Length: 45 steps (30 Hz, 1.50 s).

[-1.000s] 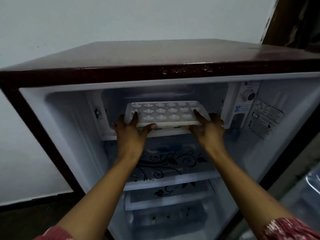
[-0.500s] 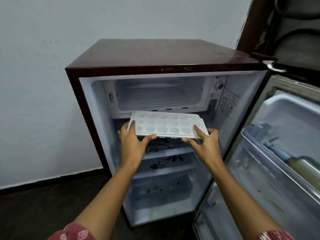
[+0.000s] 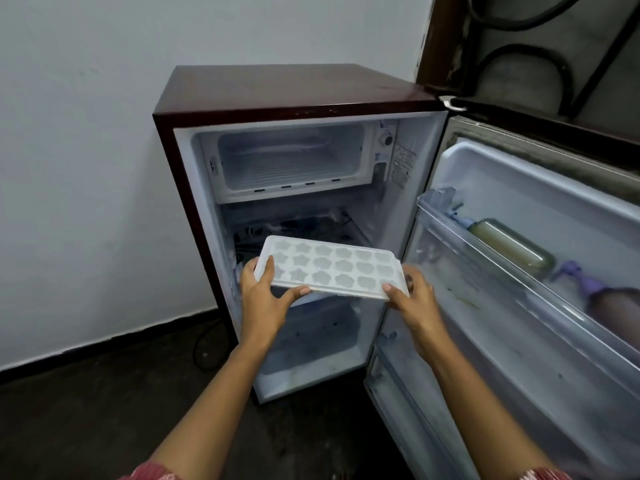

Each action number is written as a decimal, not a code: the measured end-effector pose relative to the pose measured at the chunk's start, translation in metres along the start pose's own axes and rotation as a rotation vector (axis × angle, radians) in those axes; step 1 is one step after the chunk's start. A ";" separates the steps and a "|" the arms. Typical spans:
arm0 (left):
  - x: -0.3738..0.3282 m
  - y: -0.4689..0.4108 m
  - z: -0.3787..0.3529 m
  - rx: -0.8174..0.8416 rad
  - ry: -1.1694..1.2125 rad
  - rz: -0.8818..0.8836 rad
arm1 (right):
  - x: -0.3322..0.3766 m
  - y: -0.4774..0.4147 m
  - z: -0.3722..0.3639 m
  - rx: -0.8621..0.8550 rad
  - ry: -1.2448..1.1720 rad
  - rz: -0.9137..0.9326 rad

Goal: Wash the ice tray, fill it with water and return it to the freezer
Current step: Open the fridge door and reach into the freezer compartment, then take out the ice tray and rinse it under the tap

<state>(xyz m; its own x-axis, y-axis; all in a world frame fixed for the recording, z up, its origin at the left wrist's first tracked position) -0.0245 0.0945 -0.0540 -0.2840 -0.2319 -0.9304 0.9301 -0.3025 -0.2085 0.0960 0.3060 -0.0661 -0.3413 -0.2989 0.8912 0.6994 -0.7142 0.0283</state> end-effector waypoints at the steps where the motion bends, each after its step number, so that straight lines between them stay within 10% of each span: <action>1: 0.000 0.012 0.000 0.019 0.006 0.018 | -0.006 0.010 0.005 -0.005 -0.018 -0.013; 25: -0.012 0.193 -0.092 0.536 0.037 0.113 | -0.141 0.208 0.143 -0.337 -0.153 -0.385; 45: -0.115 0.393 -0.268 1.085 0.263 0.025 | -0.234 0.427 0.337 -0.978 -0.250 -0.653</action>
<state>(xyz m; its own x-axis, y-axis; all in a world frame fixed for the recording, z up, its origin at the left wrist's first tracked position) 0.4358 0.2496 -0.1099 -0.0904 -0.0855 -0.9922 0.2019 -0.9772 0.0658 0.6855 0.2843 -0.1100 -0.2466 0.3519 0.9030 -0.3695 -0.8955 0.2481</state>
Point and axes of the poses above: each hand's wrist, its own y-axis away from the middle knuckle, its own z-axis out of the back of the hand, x = y × z, the point moved 4 cm from there along -y, towards the middle knuckle, and after that the axes turned 10 degrees about y, right-handed, at the moved point
